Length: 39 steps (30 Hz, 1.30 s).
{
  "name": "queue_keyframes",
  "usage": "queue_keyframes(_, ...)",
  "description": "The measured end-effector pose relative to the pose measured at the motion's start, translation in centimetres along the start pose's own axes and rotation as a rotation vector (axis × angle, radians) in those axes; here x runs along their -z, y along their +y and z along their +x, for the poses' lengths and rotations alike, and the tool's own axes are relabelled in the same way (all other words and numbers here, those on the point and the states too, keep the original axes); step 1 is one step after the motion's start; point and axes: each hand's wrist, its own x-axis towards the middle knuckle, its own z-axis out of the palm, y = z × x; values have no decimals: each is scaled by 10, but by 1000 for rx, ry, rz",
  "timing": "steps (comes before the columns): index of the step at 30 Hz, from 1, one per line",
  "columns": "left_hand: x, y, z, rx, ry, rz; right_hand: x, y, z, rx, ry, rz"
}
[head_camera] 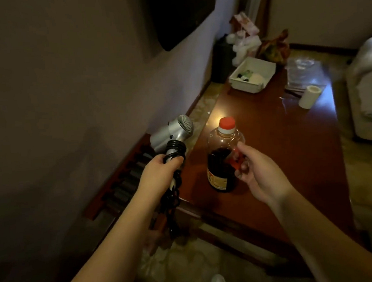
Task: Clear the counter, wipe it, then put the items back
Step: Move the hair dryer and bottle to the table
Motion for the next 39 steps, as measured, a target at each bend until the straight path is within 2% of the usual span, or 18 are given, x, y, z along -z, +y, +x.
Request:
queue_keyframes(6, -75, -3, 84, 10, -78, 173, 47, -9, 77, -6, 74, 76)
queue_keyframes(11, -126, -4, 153, -20, -121, 417, 70, -14, 137, 10, 119, 139)
queue_keyframes(20, -199, -7, 256, -92, -128, 706, 104, -19, 234, 39, 196, 171)
queue_keyframes(33, -259, -7, 324, -135, -127, 769, 140, -22, 317, 97, 248, 169)
queue_keyframes(39, -266, -4, 341, -117, -142, 765, 144, -27, 332, 107, 214, 87)
